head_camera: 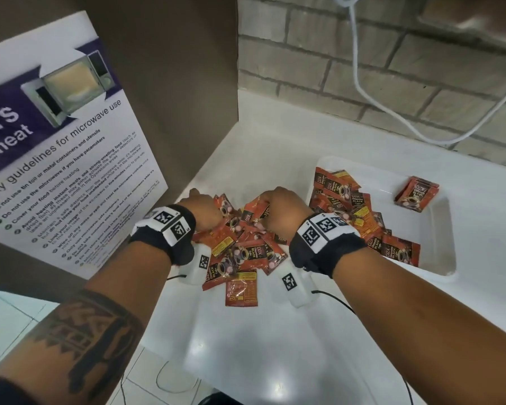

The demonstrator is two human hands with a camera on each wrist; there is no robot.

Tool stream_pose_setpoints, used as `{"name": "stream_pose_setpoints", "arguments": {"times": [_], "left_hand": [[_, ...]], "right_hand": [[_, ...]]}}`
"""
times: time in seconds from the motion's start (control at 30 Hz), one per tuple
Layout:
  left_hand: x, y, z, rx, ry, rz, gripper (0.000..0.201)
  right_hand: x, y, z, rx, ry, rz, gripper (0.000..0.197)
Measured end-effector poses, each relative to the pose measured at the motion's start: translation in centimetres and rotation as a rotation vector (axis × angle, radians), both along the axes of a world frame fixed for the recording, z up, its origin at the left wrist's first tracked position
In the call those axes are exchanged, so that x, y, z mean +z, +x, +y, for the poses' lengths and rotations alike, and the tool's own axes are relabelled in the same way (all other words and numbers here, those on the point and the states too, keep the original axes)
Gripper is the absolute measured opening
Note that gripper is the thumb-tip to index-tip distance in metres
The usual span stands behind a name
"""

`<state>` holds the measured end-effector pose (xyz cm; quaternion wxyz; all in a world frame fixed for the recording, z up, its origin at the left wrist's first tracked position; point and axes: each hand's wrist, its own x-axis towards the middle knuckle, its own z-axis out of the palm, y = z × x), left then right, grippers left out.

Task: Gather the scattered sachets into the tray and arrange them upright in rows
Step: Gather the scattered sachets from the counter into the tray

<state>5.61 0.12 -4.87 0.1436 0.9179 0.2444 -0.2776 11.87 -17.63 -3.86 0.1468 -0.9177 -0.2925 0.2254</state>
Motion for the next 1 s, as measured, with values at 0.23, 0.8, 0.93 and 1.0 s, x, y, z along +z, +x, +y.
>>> {"name": "stream_pose_setpoints", "arguments": {"times": [0.23, 0.8, 0.93, 1.0], "left_hand": [[-1.1, 0.0, -1.0, -0.048, 0.074, -0.045, 0.045], [7.1, 4.6, -3.3, -0.077, -0.152, -0.433, 0.022], [6.8, 6.1, -7.9, -0.058, -0.441, -0.532, 0.016], [5.6, 6.9, -10.6, -0.064, -0.52, -0.524, 0.017]], "right_hand": [[2.9, 2.4, -7.0, -0.252, 0.238, 0.0, 0.05], [-0.9, 3.2, -15.4, -0.483, 0.268, -0.048, 0.055], [-1.4, 2.7, -16.1, -0.516, 0.272, -0.025, 0.054], [-2.2, 2.5, -16.4, -0.525, 0.296, -0.007, 0.055]]}}
